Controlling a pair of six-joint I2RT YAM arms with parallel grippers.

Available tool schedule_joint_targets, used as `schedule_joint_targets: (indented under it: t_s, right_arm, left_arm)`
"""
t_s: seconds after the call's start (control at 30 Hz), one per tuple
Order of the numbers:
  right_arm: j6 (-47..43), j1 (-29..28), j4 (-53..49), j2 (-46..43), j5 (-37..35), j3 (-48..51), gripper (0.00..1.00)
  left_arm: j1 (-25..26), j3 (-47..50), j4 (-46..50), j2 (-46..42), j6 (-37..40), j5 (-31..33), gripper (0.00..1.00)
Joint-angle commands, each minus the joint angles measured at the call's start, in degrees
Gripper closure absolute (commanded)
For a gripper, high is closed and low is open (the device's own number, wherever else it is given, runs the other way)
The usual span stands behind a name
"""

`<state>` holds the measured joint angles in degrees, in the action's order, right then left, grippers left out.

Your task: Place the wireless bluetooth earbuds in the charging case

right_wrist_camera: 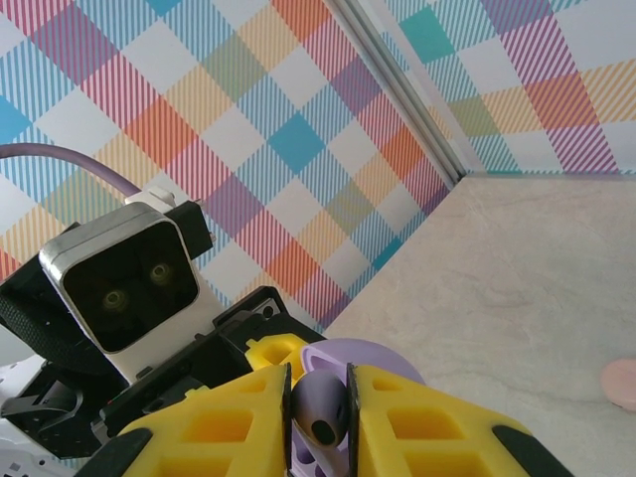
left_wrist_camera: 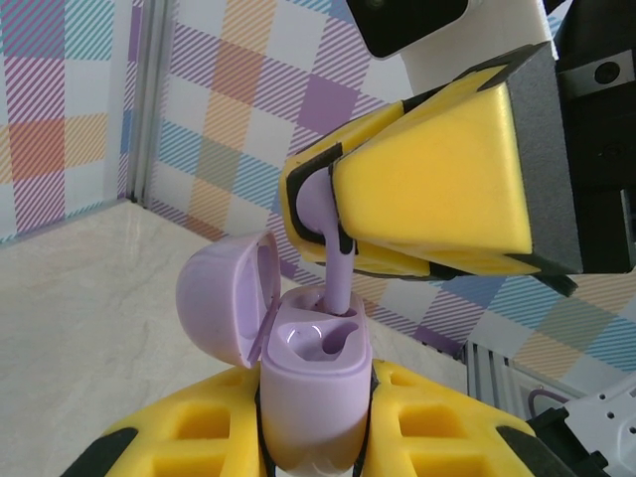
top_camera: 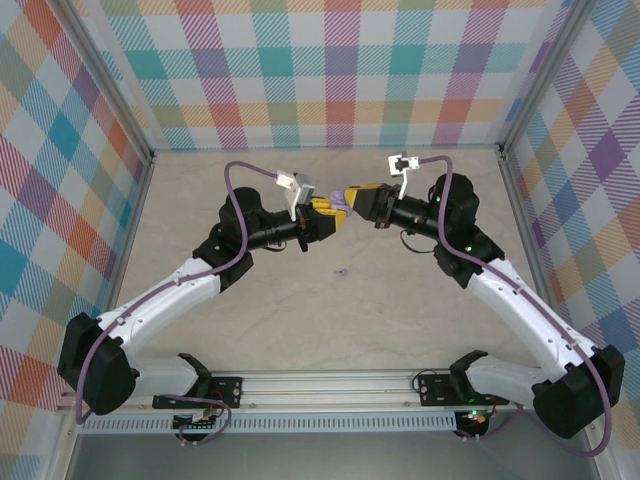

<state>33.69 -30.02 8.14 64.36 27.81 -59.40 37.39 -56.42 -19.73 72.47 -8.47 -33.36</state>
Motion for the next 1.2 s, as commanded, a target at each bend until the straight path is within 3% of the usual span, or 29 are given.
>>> schedule_joint_targets:
  t_s: [0.0, 0.5, 1.17]
  right_arm:
    - [0.48, -0.68, 2.85, 0.88, -0.17, -2.17, 0.8]
    - [-0.47, -1.44, 1.75, 0.68, -1.9, -1.86, 0.8]
    - [0.27, -2.06, 1.61, 1.12, -1.78, -2.74, 0.83]
  left_arm:
    - [0.93, -0.26, -2.48, -0.81, 0.82, -0.26, 1.0]
    - [0.93, 1.49, -4.53, -3.5, -0.22, 4.12, 1.0]
    - [0.93, 1.73, -6.87, -4.09, -1.28, 4.03, 1.0]
